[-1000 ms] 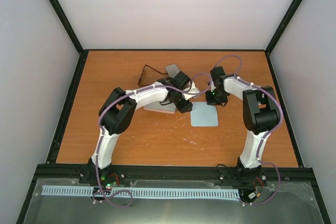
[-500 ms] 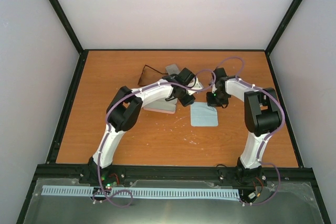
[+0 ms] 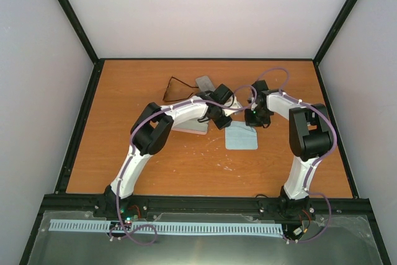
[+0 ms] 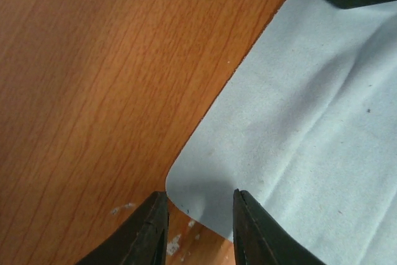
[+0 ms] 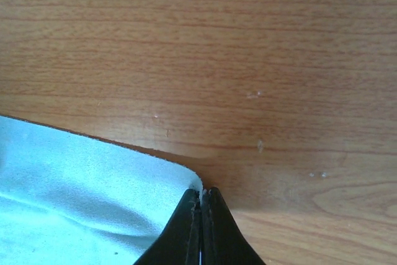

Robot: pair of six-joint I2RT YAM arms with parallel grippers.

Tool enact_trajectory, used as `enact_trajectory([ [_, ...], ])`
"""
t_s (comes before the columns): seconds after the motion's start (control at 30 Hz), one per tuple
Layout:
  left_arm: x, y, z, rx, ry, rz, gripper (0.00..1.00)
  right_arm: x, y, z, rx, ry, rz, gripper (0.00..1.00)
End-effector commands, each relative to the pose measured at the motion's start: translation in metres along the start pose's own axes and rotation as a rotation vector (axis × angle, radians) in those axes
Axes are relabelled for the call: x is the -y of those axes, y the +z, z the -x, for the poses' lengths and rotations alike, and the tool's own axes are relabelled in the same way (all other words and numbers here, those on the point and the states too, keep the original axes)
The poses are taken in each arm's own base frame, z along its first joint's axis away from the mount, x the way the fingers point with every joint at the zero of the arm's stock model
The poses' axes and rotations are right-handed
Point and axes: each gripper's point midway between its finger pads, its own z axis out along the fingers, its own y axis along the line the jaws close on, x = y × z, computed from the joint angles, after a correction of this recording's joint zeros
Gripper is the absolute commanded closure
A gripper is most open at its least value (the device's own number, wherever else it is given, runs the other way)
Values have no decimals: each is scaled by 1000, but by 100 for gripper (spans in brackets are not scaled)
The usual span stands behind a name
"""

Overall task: Organize the sunglasses
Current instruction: Fold the glasses cleaning cloth at the center of the board.

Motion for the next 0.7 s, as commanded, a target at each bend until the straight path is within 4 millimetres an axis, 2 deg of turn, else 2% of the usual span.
enact_trajectory([
  [0.0,3,4,12,20,-4,-7,69,1,-4,4,-2,6,-3,97],
  [0.33,3,8,12,22,-14,-10,74,2,-4,2,-6,2,-2,97],
  [0.57,15,16,-5,-14,-6,-35,90,-2,-5,6,4,8,11,97],
  [0.67,26,22,-13,-34,11,-44,95,-2,-5,7,6,8,13,97],
])
